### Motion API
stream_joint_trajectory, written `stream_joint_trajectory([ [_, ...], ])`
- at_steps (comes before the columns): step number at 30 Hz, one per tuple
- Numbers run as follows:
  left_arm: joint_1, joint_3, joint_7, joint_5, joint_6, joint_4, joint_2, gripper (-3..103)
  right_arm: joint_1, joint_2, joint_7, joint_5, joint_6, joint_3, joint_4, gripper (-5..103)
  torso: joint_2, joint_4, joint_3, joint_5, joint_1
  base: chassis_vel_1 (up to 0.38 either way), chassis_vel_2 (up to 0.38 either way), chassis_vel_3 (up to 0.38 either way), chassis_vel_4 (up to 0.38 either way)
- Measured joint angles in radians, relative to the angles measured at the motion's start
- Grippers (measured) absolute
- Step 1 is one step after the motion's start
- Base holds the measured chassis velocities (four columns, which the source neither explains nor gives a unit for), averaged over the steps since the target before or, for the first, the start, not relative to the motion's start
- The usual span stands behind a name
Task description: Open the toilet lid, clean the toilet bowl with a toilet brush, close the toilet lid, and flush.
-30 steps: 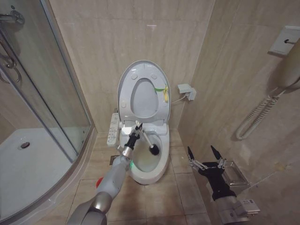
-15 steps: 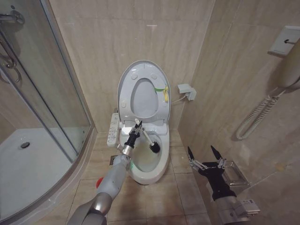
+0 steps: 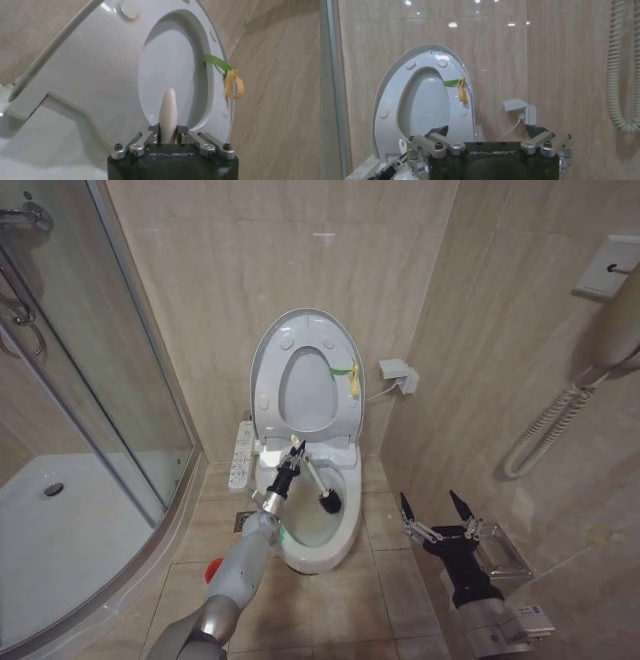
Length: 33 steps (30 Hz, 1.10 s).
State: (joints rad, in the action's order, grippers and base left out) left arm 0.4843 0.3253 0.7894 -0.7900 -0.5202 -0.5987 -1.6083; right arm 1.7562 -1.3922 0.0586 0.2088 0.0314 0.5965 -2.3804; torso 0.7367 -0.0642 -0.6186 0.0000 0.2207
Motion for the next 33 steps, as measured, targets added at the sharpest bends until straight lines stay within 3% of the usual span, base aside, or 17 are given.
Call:
stream_joint_trajectory([
  [10,0.043,0.003,0.009,0.023,-0.005,0.030,0.001,21,0.000,0.000,0.000,0.000,0.000,0.000,0.000,100,0.000,0.0009,0.000,0.0000,0.000,0.000,0.000,0.000,0.000],
  [17,0.000,0.002,0.005,-0.001,-0.003,0.007,0.000,21,0.000,0.000,0.000,0.000,0.000,0.000,0.000,100,0.000,-0.0005,0.000,-0.0001,0.000,0.000,0.000,0.000,0.000],
  [26,0.027,-0.004,0.009,0.004,-0.004,0.034,0.000,21,0.000,0.000,0.000,0.000,0.000,0.000,0.000,100,0.000,0.0008,0.000,-0.0001,0.000,0.000,0.000,0.000,0.000],
  [33,-0.034,-0.012,0.007,-0.003,-0.002,0.017,0.000,21,0.000,0.000,0.000,0.000,0.000,0.000,0.000,100,0.000,-0.0005,0.000,0.0000,0.000,0.000,0.000,0.000,0.000],
])
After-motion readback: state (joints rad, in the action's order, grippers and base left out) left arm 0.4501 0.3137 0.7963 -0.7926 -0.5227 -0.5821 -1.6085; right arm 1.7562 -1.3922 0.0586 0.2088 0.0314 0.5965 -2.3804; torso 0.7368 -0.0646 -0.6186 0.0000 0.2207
